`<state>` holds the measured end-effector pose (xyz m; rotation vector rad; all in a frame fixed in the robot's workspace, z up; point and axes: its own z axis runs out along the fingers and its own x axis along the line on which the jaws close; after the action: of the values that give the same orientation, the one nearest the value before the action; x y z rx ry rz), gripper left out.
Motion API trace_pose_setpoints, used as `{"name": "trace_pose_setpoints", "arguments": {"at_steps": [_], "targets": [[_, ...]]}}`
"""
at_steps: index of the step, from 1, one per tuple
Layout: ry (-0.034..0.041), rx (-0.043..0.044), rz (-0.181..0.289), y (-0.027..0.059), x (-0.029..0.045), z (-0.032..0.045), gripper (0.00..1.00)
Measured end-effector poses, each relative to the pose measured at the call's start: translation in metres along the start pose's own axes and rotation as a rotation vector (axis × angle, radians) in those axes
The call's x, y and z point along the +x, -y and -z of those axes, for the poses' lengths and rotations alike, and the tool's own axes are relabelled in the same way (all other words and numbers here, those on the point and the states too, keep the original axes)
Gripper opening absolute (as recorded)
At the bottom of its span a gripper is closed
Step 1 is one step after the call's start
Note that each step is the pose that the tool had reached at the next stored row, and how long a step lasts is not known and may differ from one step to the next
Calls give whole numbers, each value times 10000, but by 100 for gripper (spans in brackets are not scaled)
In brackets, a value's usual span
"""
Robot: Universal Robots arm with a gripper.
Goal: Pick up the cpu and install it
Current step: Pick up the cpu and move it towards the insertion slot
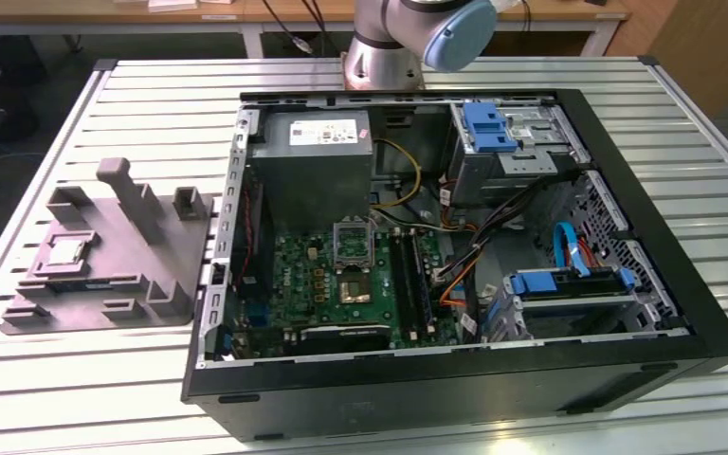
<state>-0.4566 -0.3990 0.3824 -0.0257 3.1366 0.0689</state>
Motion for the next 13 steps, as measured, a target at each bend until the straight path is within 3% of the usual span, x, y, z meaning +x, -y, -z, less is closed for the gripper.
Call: {"name": "trace_pose_setpoints", "arguments": {"at_steps": [13], "targets": [[-77,-1,-12,3,1,-80,65]]}}
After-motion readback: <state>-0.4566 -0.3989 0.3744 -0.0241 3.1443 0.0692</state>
